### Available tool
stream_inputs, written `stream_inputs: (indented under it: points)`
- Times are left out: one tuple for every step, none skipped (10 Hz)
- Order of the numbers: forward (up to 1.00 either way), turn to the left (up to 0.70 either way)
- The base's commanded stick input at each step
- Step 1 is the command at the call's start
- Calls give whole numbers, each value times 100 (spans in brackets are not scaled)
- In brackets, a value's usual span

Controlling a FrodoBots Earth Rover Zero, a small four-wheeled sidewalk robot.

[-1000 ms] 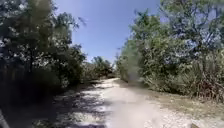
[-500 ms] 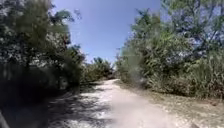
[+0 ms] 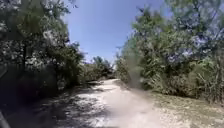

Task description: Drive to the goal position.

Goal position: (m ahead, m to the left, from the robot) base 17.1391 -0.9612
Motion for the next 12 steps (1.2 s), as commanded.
stream_inputs:
  points:
    - [45, 2]
    - [45, 2]
    - [45, 2]
    - [45, 2]
    - [45, 2]
    - [45, 2]
    - [45, 2]
    - [45, 2]
    - [45, 2]
    - [45, 2]
    - [45, 2]
    - [45, 2]
